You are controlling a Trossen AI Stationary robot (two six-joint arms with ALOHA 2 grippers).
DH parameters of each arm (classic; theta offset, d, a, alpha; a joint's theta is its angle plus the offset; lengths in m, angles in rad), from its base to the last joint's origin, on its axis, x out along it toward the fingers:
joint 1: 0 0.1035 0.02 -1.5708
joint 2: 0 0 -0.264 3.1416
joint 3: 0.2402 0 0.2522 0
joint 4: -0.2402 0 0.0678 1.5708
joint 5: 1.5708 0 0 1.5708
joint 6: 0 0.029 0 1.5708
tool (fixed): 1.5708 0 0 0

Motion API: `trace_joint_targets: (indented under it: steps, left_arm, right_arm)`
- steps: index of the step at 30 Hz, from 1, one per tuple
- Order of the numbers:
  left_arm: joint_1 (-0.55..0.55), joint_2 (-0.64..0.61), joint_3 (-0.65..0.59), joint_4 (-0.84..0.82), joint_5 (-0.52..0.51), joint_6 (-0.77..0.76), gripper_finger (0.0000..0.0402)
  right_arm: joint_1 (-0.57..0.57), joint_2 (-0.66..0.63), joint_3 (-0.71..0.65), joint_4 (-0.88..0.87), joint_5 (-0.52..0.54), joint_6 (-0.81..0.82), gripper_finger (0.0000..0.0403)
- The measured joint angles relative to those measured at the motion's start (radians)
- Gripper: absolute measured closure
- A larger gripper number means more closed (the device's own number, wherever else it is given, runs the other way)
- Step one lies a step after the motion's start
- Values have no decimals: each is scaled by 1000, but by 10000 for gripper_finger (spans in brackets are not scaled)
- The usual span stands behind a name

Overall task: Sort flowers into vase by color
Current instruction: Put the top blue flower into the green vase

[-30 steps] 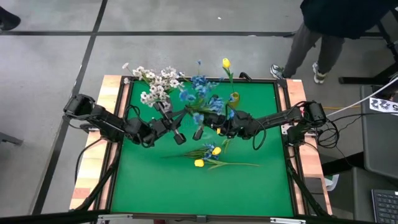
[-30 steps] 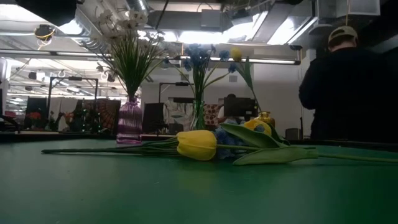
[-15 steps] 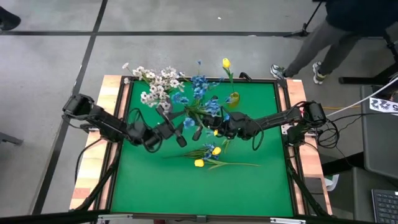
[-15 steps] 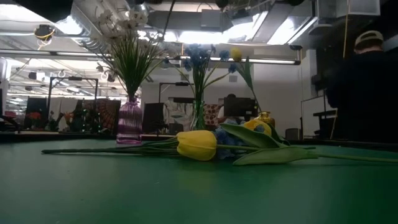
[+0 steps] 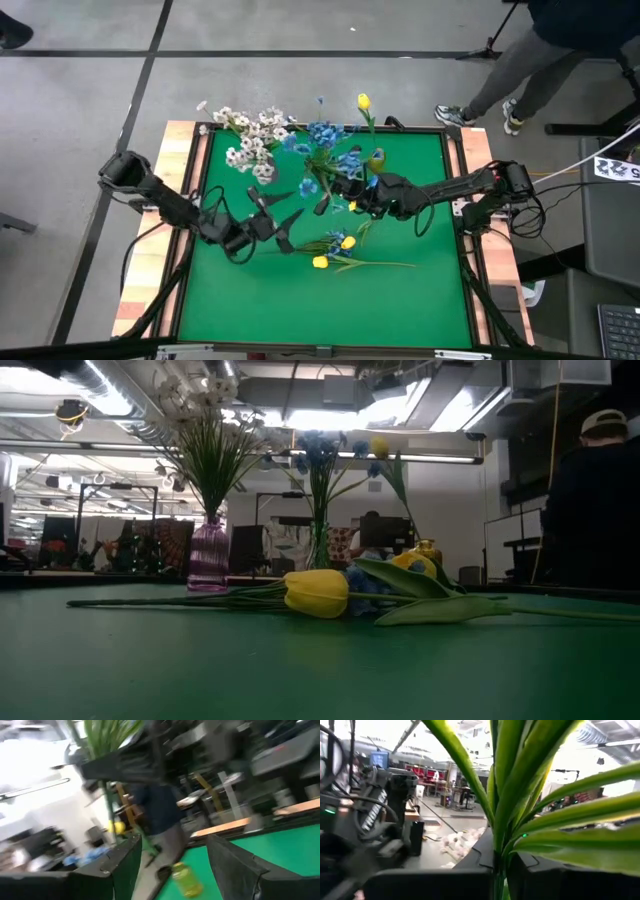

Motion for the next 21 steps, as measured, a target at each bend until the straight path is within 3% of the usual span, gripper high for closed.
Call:
trace_joint_targets:
  steps: [4, 17, 21]
  left_arm:
    - [-48, -87, 0, -170, 79, -141, 187]
    - [-66, -447, 0, -884, 526, -620, 197]
    - [-84, -522, 0, -1002, 576, -703, 197]
  right_arm:
    - [0, -57, 0, -108, 10, -21, 388]
    - [2, -140, 1, -486, 42, 95, 388]
    - [17, -133, 0, -552, 43, 140, 388]
